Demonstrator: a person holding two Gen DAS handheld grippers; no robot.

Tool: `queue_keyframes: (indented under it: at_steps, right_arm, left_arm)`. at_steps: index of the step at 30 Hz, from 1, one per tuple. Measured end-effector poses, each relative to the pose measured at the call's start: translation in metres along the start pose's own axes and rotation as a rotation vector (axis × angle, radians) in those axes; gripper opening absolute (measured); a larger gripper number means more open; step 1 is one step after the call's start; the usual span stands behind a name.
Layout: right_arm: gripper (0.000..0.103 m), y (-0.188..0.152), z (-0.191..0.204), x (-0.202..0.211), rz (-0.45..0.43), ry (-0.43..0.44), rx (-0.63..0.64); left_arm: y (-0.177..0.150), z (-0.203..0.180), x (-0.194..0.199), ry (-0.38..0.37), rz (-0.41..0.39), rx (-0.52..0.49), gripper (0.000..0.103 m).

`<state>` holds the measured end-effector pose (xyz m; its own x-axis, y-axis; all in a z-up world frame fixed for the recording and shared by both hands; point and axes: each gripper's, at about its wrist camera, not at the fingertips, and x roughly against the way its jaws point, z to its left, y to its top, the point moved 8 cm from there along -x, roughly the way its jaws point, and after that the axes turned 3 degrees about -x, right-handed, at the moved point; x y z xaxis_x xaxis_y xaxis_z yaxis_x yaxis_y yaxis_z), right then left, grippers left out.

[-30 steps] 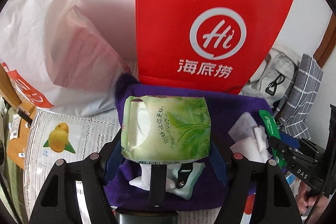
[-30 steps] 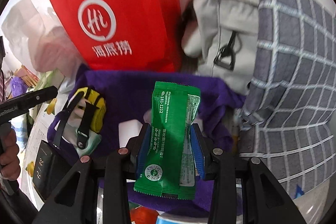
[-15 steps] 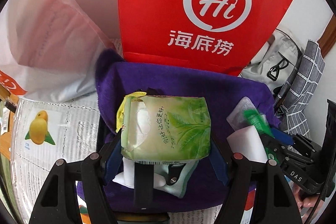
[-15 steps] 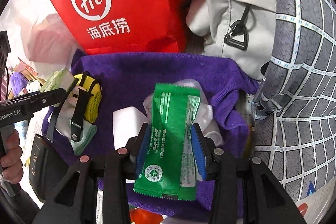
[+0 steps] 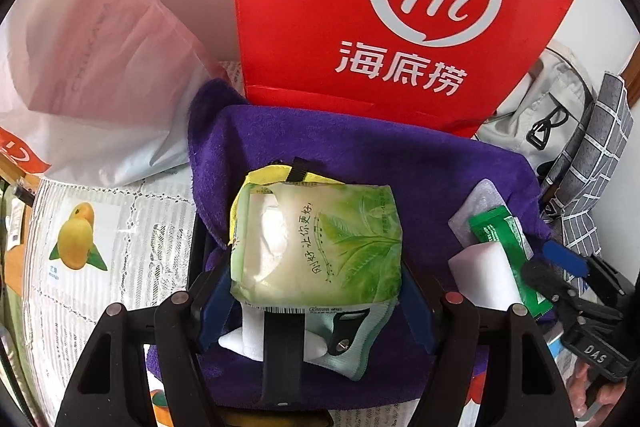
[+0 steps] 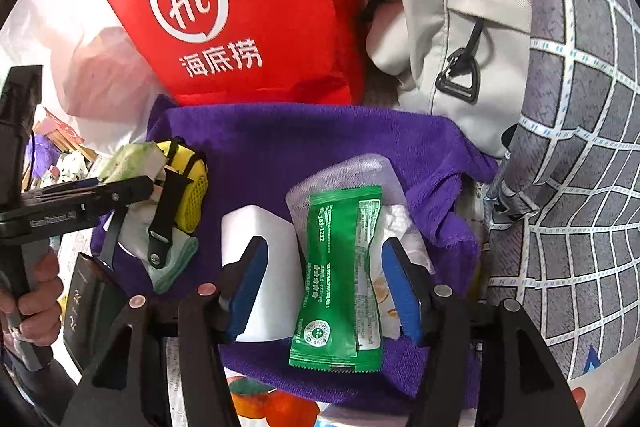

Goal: Organize soft objects
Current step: 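Drop the wipes with the left tool while the right releases the packet on the towel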

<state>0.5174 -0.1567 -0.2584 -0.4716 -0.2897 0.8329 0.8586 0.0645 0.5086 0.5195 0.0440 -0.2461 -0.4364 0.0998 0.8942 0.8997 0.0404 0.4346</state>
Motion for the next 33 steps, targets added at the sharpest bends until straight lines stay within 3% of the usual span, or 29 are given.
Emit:
queue_keyframes:
  at_steps: [9, 12, 21, 33]
  right_arm:
    - [0.059, 0.008, -0.003, 0.024, -0.053, 0.014, -0.019]
    - [0.06, 0.008, -0.001, 0.029, -0.063, 0.018, -0.012]
    - [0.06, 0.009, 0.006, 0.04, -0.082, 0.01, 0.013]
    - [0.063, 0.012, 0.014, 0.067, -0.131, -0.021, 0.029]
  left_arm:
    - [-0.003, -0.017, -0.008, -0.013, 0.013, -0.028, 0.072]
    - [-0.004, -0.023, -0.01, 0.021, 0.015, -0.048, 0.073]
    - [-0.002, -0.032, -0.007, 0.049, -0.001, -0.077, 0.09]
    - [-0.004, -0.024, 0.026, 0.093, -0.036, -0.093, 0.094]
